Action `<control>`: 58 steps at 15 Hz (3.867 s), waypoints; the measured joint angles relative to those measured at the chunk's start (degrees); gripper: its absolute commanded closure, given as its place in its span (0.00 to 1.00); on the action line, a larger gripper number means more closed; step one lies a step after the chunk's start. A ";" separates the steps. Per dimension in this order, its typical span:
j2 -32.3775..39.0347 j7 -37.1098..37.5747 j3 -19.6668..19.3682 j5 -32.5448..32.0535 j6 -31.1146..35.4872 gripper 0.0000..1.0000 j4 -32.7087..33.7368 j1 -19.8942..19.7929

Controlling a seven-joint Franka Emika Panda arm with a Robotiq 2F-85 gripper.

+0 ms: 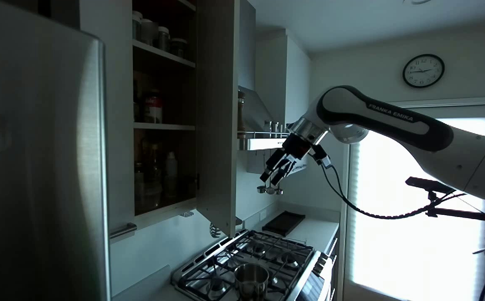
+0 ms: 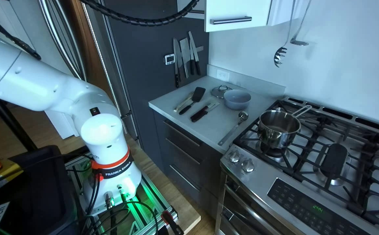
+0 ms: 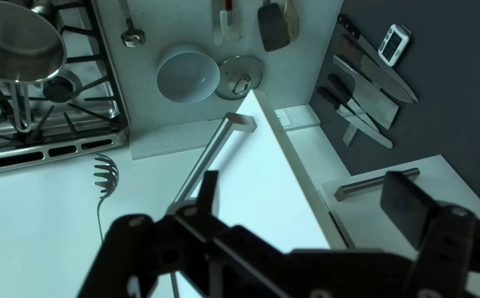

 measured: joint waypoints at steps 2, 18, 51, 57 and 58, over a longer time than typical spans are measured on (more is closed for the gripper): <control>-1.20 0.00 1.35 -1.01 -0.83 0.00 0.25 0.93; -1.34 -9.10 4.01 -1.10 -7.30 0.00 4.44 11.21; 9.83 -16.01 16.84 -15.85 20.63 0.00 2.58 18.24; 13.22 -10.96 19.14 -22.63 22.80 0.00 2.30 18.23; 13.76 -10.96 19.24 -22.63 22.80 0.00 2.43 18.32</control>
